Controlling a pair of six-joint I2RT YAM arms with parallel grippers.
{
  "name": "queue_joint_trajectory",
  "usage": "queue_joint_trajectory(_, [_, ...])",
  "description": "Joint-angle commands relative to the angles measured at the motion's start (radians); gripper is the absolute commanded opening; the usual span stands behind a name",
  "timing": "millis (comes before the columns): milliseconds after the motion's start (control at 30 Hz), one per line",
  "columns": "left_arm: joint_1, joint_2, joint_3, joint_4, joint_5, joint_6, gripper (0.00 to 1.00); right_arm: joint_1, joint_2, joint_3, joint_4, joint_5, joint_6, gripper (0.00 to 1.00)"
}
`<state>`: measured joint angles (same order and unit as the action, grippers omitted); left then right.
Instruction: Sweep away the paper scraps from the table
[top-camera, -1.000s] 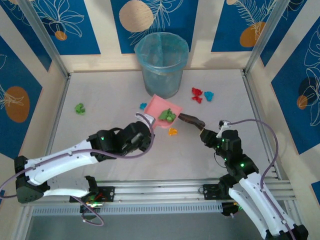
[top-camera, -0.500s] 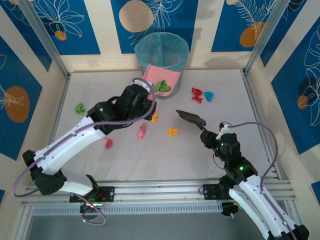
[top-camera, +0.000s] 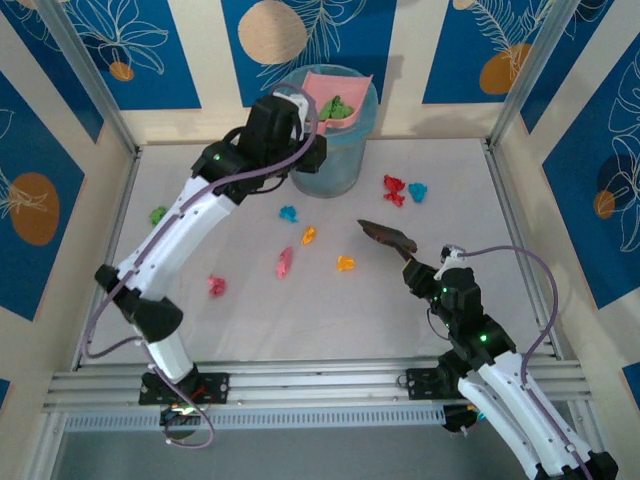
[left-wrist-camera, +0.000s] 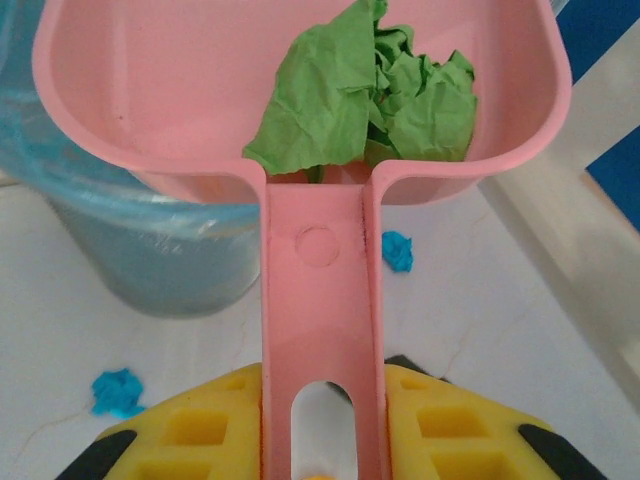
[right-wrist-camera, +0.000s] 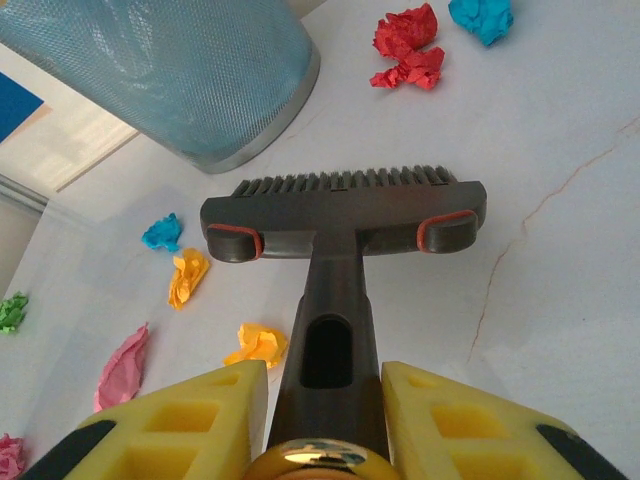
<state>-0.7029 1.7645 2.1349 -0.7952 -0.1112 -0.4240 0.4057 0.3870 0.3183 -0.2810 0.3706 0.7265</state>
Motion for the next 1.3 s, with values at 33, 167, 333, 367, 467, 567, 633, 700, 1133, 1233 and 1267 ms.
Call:
queue_joint_trajectory(33, [0.066, 0.099, 0.114, -0.001, 0.235, -0.089, 0.00, 0.005, -0.017, -0.002, 0.043, 0.030, 0.005, 0.00])
queue_joint_trajectory(167, [0.121, 0.162, 0.168, 0.047, 0.357, -0.196, 0.00, 0.003, -0.017, -0.004, 0.047, 0.031, -0.001, 0.00])
queue_joint_trajectory(333, [0.190, 0.214, 0.202, 0.091, 0.447, -0.356, 0.00, 0.002, -0.016, -0.009, 0.057, 0.028, -0.004, 0.00])
queue_joint_trajectory(367, [0.205, 0.226, 0.196, 0.119, 0.481, -0.394, 0.00, 0.003, -0.015, -0.009, 0.057, 0.028, -0.005, 0.00])
queue_joint_trajectory(467, [0.235, 0.255, 0.192, 0.198, 0.560, -0.495, 0.00, 0.002, -0.016, -0.009, 0.055, 0.031, -0.006, 0.00])
queue_joint_trajectory(567, [0.250, 0.275, 0.191, 0.262, 0.607, -0.558, 0.00, 0.002, -0.014, -0.008, 0.054, 0.034, -0.008, 0.00])
queue_joint_trajectory(633, [0.255, 0.282, 0.184, 0.300, 0.630, -0.592, 0.00, 0.001, -0.017, -0.007, 0.053, 0.036, -0.009, 0.00])
queue_joint_trajectory(700, [0.258, 0.282, 0.157, 0.360, 0.660, -0.641, 0.00, 0.001, -0.016, -0.009, 0.054, 0.037, -0.009, 0.00])
queue_joint_trajectory(1133, [0.279, 0.200, -0.135, 0.790, 0.750, -0.928, 0.00, 0.001, -0.013, -0.014, 0.060, 0.044, -0.012, 0.00])
queue_joint_trajectory(1233, [0.284, 0.179, -0.203, 0.887, 0.744, -0.990, 0.00, 0.001, -0.013, -0.014, 0.061, 0.046, -0.013, 0.00])
queue_joint_trajectory(1267, [0.283, 0.172, -0.238, 0.955, 0.738, -1.027, 0.00, 0.001, -0.013, -0.014, 0.062, 0.048, -0.014, 0.00])
